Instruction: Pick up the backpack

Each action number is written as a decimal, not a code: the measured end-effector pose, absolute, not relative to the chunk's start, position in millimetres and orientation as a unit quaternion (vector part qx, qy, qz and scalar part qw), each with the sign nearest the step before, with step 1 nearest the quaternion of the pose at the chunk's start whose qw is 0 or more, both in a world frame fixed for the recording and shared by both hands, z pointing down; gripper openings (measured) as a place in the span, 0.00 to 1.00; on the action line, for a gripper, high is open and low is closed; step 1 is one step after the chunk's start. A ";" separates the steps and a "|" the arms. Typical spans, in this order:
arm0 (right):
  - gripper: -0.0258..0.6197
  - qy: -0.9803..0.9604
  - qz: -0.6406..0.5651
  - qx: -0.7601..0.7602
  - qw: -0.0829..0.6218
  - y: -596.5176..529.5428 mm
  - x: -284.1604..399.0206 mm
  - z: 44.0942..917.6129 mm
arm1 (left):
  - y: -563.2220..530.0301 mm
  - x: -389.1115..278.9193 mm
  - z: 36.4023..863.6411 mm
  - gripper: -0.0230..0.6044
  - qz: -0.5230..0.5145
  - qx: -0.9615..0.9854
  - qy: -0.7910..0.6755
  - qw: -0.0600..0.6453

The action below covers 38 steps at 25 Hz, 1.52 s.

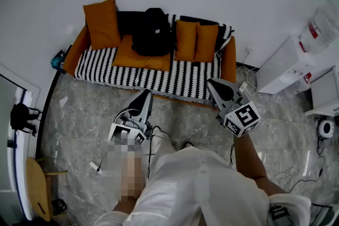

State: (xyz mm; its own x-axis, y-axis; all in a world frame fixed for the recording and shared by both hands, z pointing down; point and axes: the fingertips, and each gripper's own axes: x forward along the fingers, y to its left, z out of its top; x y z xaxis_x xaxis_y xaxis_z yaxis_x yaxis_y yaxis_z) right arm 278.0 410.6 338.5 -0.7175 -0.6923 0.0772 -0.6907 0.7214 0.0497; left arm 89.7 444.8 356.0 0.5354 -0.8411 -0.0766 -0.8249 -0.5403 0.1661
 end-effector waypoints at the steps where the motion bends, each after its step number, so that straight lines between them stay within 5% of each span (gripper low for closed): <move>1: 0.07 -0.926 -0.007 0.374 0.045 411.4 277.0 338.0 | 445.7 89.1 354.9 0.10 -0.075 0.874 -0.476 0.055; 11: 0.07 -0.927 0.000 0.373 0.044 387.5 246.9 337.8 | 423.7 64.8 354.2 0.10 -0.072 0.879 -0.467 0.054; 27: 0.07 -0.927 0.042 0.371 0.034 268.8 103.9 364.7 | 308.9 -87.2 368.4 0.11 -0.041 0.879 -0.471 0.054; 38: 0.07 -0.918 0.067 0.387 0.049 215.8 93.7 387.8 | 256.3 -105.1 377.5 0.11 -0.038 0.882 -0.466 0.060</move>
State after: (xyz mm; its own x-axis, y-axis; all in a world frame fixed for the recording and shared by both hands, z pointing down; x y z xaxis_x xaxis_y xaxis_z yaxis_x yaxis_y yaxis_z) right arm 93.7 215.8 387.8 -0.6958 -0.7041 0.1419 -0.7172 0.6917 -0.0844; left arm -105.1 256.3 377.5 0.5626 -0.8266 -0.0107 -0.8177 -0.5584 0.1402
